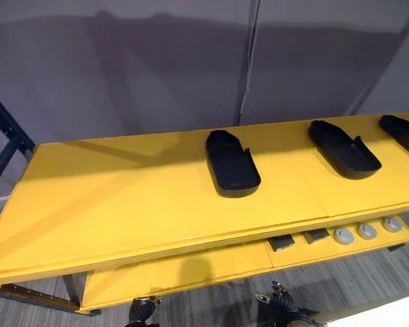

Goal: Walk over and take plastic housings, then place them on the shelf

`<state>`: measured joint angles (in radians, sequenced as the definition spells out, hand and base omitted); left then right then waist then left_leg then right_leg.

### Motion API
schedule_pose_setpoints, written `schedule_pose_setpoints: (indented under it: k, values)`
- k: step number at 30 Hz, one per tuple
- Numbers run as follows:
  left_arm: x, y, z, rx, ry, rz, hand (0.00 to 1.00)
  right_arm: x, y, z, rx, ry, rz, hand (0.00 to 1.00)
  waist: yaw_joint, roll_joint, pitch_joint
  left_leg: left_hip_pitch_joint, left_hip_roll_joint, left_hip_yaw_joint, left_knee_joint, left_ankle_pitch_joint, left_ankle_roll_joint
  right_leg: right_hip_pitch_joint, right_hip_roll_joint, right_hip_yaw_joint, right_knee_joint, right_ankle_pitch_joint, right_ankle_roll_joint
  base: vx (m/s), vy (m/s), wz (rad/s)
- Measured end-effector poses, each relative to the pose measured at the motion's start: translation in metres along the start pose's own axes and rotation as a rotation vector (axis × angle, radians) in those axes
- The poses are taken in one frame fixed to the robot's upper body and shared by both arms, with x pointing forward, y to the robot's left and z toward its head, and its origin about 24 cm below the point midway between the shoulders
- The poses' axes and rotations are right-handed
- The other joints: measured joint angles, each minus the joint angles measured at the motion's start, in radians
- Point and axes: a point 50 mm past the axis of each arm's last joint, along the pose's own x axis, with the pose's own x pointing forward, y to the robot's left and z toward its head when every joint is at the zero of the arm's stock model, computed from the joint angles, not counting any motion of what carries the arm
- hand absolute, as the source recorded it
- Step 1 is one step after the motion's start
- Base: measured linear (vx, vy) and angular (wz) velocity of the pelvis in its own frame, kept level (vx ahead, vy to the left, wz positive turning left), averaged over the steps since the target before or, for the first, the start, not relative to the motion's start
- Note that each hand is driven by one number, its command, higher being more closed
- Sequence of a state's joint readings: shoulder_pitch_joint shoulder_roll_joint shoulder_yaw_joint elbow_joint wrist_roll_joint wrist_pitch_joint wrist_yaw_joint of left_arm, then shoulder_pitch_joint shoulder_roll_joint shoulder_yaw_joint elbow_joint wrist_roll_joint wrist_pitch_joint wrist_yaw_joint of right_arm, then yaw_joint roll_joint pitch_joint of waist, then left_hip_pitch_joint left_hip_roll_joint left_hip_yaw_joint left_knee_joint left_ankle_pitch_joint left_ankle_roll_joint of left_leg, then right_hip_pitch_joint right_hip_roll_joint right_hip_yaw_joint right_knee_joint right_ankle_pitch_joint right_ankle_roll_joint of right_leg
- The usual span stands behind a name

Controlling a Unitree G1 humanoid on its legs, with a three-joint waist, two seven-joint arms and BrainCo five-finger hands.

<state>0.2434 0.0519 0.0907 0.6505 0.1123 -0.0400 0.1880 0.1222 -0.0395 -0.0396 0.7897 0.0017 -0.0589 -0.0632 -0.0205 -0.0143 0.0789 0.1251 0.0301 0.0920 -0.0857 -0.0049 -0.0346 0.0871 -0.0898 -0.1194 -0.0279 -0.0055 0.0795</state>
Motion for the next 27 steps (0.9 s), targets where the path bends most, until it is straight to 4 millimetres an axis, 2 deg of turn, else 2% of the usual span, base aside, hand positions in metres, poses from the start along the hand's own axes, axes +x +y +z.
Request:
schedule_pose_setpoints:
  k: [4,9,12,14,16,17,23,25,27]
  values:
    - [0.001,0.000,0.002,0.013,-0.008,0.001,0.00,0.000,-0.003,0.006,-0.002,-0.029,-0.019,0.00,-0.015,0.008,0.005,0.001,0.006,0.013,0.001,-0.004,-0.004,0.000,0.006,0.003,-0.004,0.001,-0.002,-0.01,-0.018,-0.09]
    - [0.002,0.001,0.004,0.015,-0.015,0.000,0.00,0.000,-0.010,0.009,0.004,-0.038,-0.058,0.00,-0.016,0.014,0.009,0.001,0.010,0.016,0.016,-0.015,-0.008,0.005,0.010,0.010,-0.008,0.001,-0.002,0.00,-0.003,-0.03]
    - [0.001,0.000,0.003,0.013,-0.010,0.000,0.00,0.001,-0.010,0.017,-0.002,-0.070,-0.063,0.00,-0.012,0.016,0.031,-0.020,0.007,0.023,0.095,-0.059,-0.005,-0.005,0.011,0.048,0.005,-0.001,-0.004,-0.03,0.006,-0.25]
    - [0.001,-0.003,0.004,0.002,-0.015,-0.004,0.00,0.006,-0.010,0.032,-0.019,-0.114,-0.061,0.00,0.000,0.014,0.040,-0.118,-0.008,-0.106,0.231,-0.092,0.000,-0.078,0.004,0.108,0.043,0.002,-0.005,-0.04,-0.014,-0.62]
    - [0.000,-0.009,0.004,-0.013,-0.010,-0.014,0.00,0.008,-0.014,0.041,-0.043,-0.139,-0.068,0.00,0.009,0.034,0.050,-0.133,-0.005,-0.168,0.255,-0.125,-0.006,-0.108,0.013,0.147,0.056,0.011,0.001,-0.02,0.006,-0.71]
    - [0.000,-0.013,0.005,-0.024,-0.011,-0.022,0.00,0.010,-0.018,0.045,-0.051,-0.151,-0.075,0.00,0.009,0.045,0.053,-0.130,0.000,-0.171,0.254,-0.153,0.002,-0.120,0.021,0.171,0.059,0.017,0.006,-0.04,0.092,-0.66]
    - [0.007,-0.016,0.023,-0.030,-0.062,-0.026,0.00,0.008,-0.007,0.066,-0.059,-0.238,-0.046,0.00,0.012,0.008,0.077,-0.132,-0.020,-0.010,0.279,-0.178,0.026,-0.205,0.019,0.346,0.088,0.057,0.036,-0.06,0.125,-0.84]
    - [0.010,-0.017,0.031,-0.031,-0.085,-0.027,0.00,0.008,0.001,0.073,-0.095,-0.265,-0.022,0.00,0.013,-0.004,0.086,-0.142,-0.029,0.052,0.288,-0.184,0.037,-0.242,0.022,0.412,0.088,0.085,0.049,-0.12,0.150,-1.07]
    - [0.014,-0.019,0.046,-0.032,-0.125,-0.030,0.00,0.008,0.007,0.083,-0.121,-0.302,-0.003,0.00,0.012,-0.014,0.101,-0.171,-0.031,0.109,0.317,-0.192,0.053,-0.296,0.031,0.407,0.088,0.152,0.045,-0.17,0.091,-1.01]
